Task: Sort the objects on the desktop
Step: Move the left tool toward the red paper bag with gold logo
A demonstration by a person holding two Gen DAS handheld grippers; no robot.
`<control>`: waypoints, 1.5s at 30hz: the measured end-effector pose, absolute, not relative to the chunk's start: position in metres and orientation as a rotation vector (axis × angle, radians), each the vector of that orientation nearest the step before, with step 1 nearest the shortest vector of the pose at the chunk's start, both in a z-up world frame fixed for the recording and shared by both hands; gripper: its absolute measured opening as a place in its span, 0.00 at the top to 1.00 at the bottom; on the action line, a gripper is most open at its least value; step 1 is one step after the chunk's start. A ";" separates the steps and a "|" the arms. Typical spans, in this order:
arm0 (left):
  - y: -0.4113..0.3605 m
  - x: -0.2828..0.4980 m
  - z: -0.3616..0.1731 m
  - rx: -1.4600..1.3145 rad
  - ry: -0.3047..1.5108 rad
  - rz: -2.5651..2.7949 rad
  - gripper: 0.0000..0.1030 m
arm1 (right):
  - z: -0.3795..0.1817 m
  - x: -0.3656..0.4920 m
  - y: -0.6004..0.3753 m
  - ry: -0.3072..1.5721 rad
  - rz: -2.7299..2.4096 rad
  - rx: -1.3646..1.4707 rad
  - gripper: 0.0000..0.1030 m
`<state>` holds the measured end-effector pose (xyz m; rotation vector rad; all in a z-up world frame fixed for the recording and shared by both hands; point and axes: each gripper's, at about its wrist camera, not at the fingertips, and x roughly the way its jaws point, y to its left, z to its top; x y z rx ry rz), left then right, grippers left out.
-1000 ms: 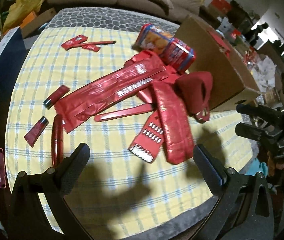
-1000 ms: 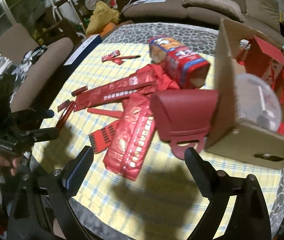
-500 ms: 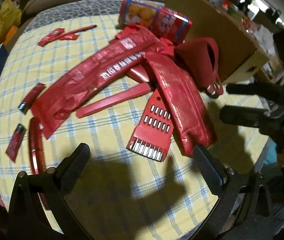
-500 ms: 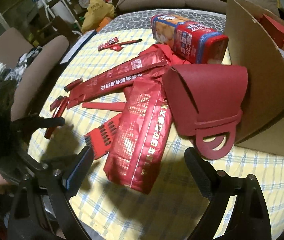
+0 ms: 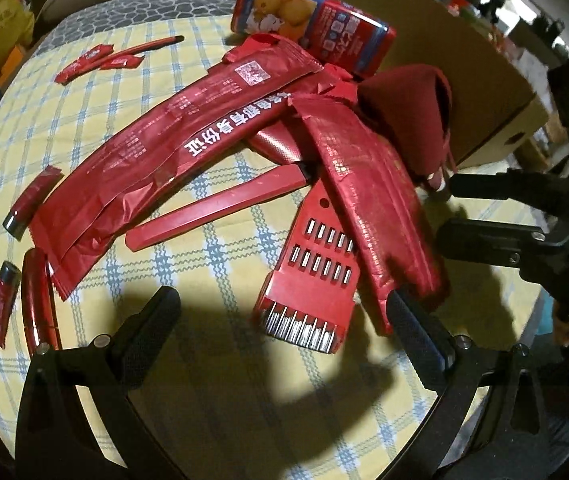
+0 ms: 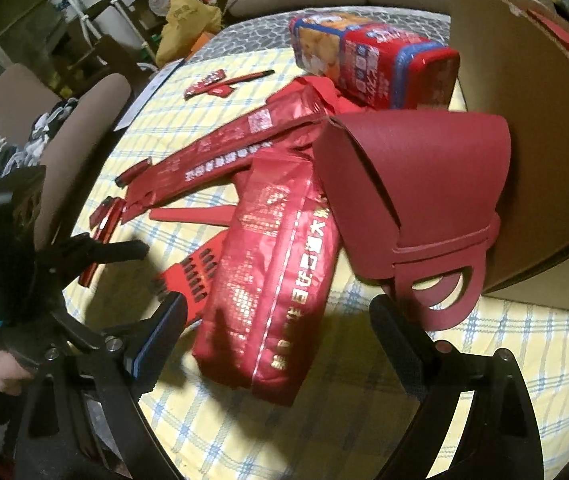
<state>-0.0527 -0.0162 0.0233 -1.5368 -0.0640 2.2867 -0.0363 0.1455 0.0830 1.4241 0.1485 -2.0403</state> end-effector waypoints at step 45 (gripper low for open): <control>-0.065 -0.062 0.032 -1.349 -0.769 2.163 0.00 | 0.090 -0.013 0.117 0.133 -1.948 1.264 0.34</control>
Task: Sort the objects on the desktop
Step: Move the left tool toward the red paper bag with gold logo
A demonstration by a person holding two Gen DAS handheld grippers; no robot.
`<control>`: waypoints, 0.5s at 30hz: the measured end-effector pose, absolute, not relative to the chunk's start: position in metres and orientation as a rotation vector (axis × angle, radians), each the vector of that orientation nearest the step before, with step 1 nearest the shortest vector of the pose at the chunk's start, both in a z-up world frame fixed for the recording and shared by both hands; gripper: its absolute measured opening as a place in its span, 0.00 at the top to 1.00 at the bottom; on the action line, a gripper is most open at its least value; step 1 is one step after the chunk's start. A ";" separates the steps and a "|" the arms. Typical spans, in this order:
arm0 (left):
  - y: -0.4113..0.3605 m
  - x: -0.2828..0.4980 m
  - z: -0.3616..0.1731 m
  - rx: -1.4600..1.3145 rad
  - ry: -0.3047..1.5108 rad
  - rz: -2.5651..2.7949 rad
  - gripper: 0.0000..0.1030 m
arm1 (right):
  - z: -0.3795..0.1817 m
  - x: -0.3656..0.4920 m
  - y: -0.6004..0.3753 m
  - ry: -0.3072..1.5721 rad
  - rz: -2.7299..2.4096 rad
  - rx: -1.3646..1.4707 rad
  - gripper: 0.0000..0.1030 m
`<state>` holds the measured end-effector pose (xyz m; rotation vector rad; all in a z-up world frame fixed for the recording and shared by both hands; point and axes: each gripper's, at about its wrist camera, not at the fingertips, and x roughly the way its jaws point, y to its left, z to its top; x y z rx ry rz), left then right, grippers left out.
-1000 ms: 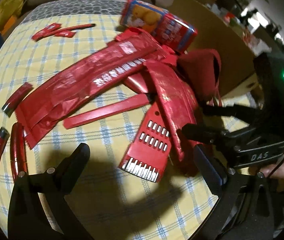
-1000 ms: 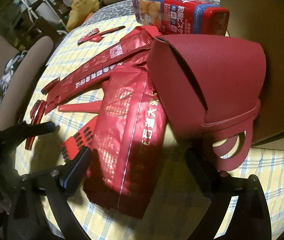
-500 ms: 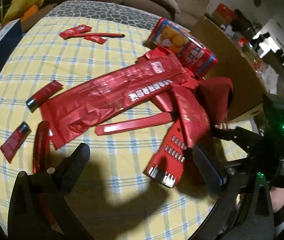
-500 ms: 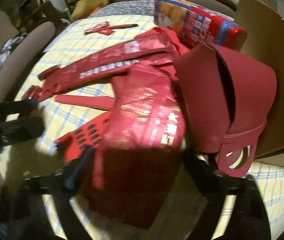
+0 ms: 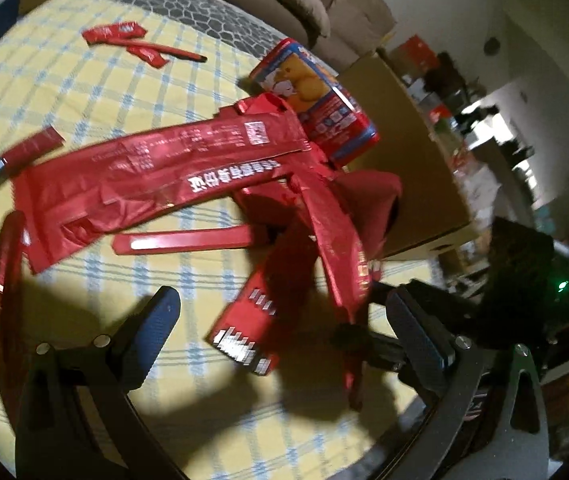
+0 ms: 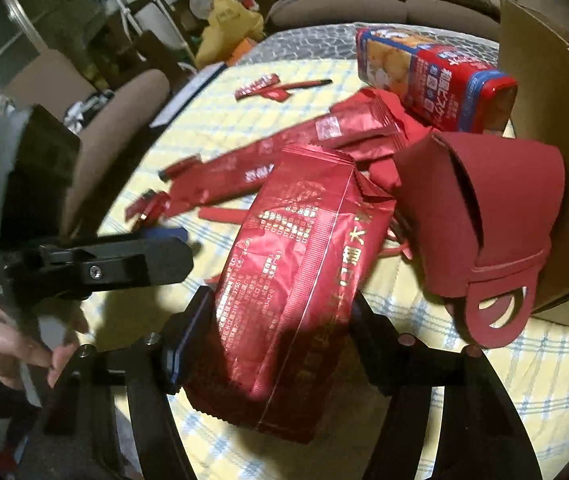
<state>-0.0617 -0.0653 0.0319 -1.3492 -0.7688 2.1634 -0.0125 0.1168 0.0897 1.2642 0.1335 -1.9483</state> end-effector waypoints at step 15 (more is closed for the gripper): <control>-0.056 -0.062 0.036 -1.329 -0.742 2.148 0.90 | 0.082 0.015 0.075 0.270 -1.837 1.222 0.29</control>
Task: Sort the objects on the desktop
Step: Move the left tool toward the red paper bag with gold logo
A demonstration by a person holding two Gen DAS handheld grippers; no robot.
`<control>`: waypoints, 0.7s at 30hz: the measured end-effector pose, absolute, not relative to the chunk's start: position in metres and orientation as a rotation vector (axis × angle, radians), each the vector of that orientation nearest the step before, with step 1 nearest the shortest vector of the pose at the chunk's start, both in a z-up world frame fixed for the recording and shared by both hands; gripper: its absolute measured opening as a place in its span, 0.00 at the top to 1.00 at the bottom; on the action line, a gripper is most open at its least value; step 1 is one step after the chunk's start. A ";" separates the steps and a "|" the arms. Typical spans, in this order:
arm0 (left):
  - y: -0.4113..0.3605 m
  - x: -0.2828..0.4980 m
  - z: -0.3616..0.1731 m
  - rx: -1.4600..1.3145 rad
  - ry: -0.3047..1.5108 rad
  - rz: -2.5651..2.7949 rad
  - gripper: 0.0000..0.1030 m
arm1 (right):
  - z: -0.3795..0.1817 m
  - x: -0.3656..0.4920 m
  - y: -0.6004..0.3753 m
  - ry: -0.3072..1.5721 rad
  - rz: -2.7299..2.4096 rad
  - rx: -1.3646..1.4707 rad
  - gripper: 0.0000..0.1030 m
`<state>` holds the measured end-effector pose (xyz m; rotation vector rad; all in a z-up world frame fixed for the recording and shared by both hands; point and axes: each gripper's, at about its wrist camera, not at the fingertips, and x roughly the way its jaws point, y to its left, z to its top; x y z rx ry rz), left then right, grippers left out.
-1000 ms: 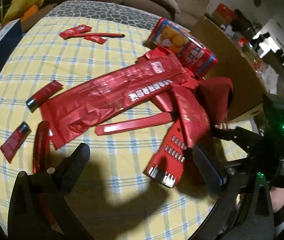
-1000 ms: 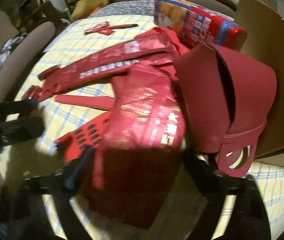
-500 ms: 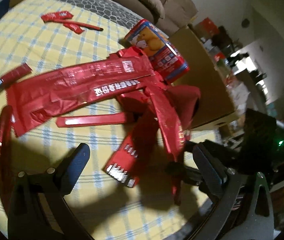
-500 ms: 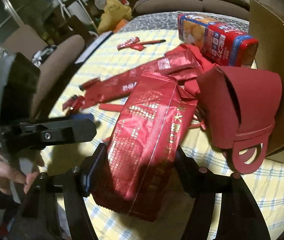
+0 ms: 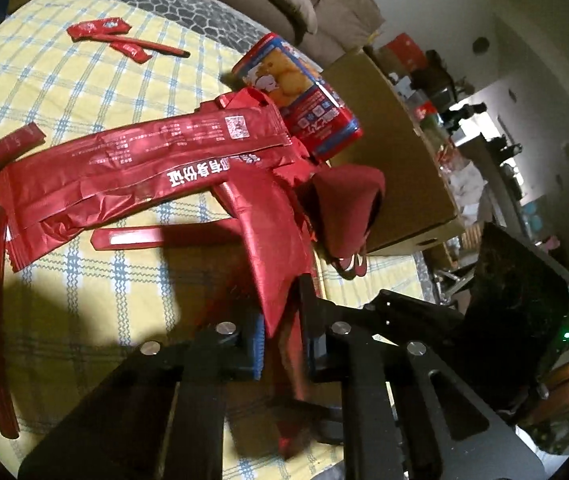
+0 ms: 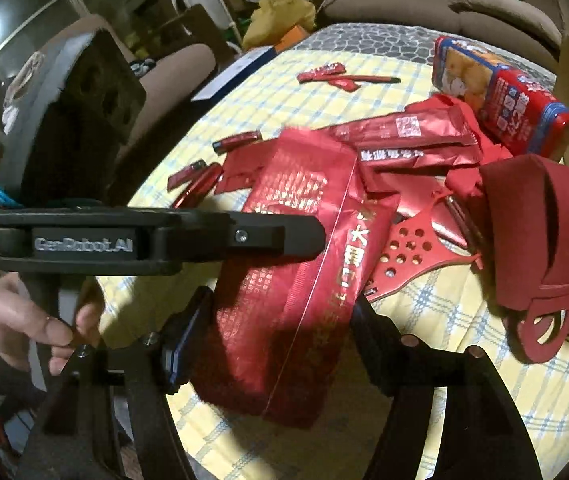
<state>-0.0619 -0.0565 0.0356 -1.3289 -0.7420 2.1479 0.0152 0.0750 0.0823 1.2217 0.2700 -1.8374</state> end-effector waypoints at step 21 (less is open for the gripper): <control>-0.014 -0.065 0.036 -1.334 -0.794 2.057 0.93 | 0.086 0.006 0.107 0.178 -1.881 1.250 0.20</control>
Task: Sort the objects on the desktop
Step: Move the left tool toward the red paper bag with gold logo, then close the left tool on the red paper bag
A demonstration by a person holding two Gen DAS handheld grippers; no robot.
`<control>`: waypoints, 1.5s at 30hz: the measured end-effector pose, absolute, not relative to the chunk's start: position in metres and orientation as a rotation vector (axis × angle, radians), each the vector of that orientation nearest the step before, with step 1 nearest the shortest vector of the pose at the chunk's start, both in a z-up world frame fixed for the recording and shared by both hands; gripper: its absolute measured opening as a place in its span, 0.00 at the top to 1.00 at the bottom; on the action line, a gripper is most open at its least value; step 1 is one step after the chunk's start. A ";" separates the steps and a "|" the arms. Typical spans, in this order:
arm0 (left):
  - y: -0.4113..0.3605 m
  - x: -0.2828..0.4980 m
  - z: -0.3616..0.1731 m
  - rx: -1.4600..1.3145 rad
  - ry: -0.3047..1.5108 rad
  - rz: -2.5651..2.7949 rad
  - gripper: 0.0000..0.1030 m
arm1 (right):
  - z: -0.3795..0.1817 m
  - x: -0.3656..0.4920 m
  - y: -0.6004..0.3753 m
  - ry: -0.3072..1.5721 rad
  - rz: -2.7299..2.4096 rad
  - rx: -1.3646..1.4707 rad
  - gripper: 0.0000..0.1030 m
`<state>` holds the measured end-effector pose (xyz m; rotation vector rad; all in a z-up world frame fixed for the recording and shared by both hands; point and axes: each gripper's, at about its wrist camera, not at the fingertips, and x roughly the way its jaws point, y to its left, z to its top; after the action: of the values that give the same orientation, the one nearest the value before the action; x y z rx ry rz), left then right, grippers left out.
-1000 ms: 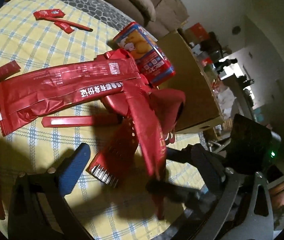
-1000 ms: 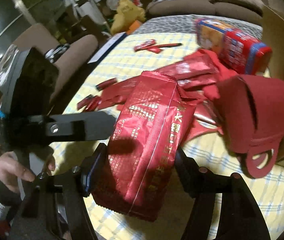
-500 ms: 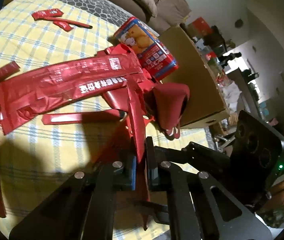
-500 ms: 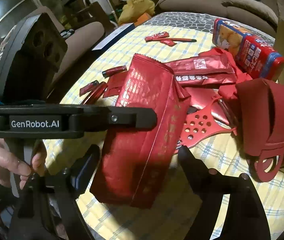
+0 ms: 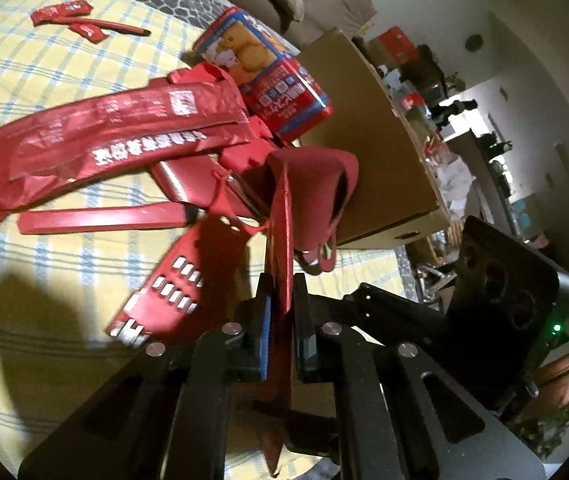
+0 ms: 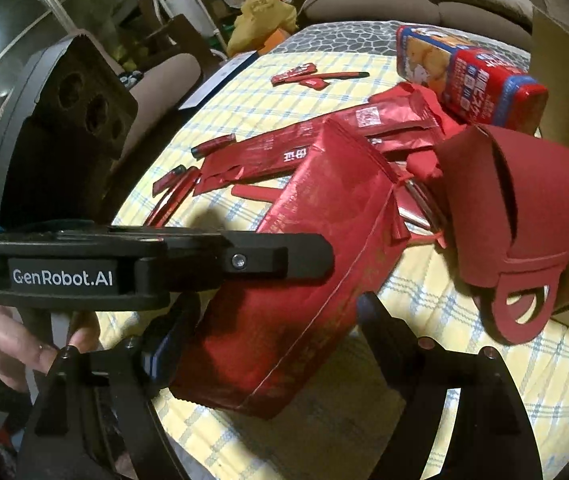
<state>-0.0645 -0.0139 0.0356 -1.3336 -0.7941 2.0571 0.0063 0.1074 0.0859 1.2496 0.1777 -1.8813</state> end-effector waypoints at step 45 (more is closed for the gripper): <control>0.020 -0.052 0.030 -1.405 -0.644 2.032 0.48 | 0.080 -0.020 0.195 0.081 -2.009 1.405 0.19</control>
<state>-0.0519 0.0196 0.0302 -1.4055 -0.6439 2.0324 -0.0196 0.1953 0.0802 1.4052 0.0808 -2.0088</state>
